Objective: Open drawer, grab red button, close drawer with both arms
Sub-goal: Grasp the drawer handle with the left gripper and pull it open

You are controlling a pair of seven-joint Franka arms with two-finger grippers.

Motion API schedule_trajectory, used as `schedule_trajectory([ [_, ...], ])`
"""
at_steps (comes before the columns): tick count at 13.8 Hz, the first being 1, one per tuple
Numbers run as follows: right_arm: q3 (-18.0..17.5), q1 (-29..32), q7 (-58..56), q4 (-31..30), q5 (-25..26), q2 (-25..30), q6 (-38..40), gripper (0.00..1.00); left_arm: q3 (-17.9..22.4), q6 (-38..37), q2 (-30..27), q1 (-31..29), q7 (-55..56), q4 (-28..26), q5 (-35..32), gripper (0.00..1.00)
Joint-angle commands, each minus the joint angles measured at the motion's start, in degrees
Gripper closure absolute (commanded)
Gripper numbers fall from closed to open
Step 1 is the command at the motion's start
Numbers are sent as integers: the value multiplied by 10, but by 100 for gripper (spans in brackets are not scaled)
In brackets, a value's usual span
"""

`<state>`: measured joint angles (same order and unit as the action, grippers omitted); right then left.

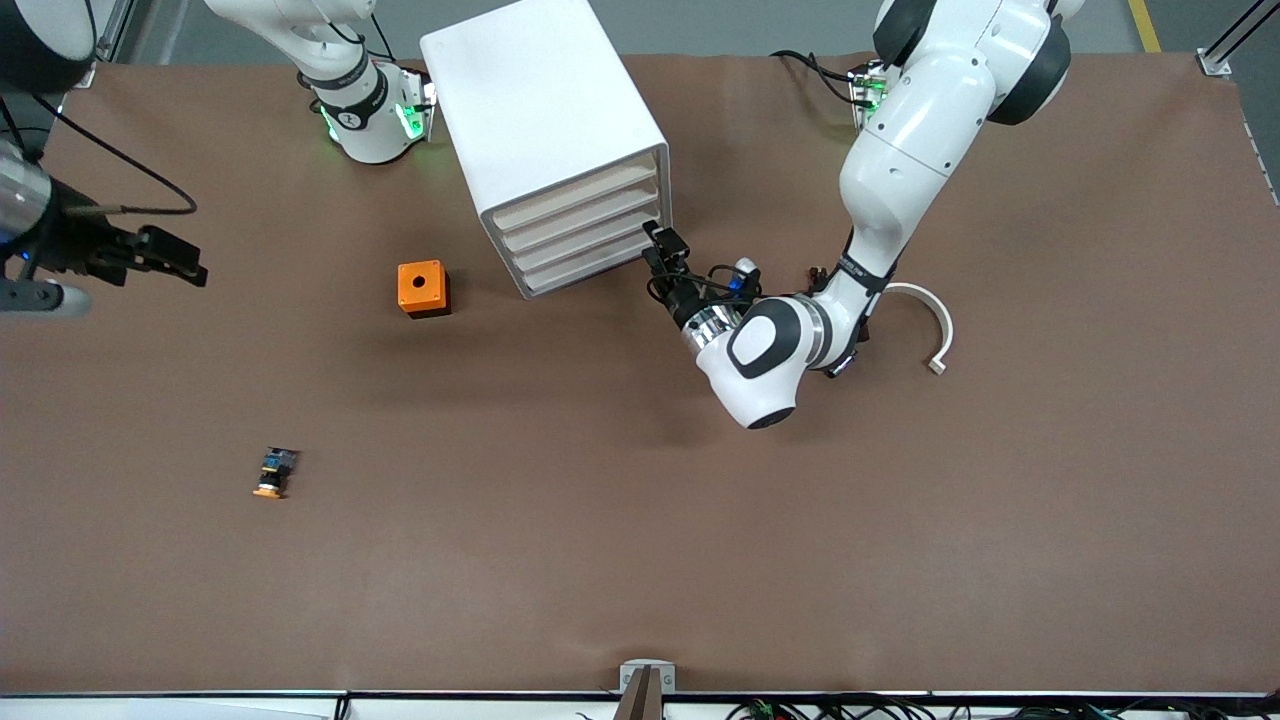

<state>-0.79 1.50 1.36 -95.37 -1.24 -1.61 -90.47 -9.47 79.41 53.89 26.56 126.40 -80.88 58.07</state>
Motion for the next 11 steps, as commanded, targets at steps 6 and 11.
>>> schedule_trajectory([
  [6,-3,32,-12,26,2,-67,8,0,1,-44,6,30,59,7,27,40],
  [11,-6,-7,141,25,-2,-62,13,0,1,-62,5,41,87,-12,26,44],
])
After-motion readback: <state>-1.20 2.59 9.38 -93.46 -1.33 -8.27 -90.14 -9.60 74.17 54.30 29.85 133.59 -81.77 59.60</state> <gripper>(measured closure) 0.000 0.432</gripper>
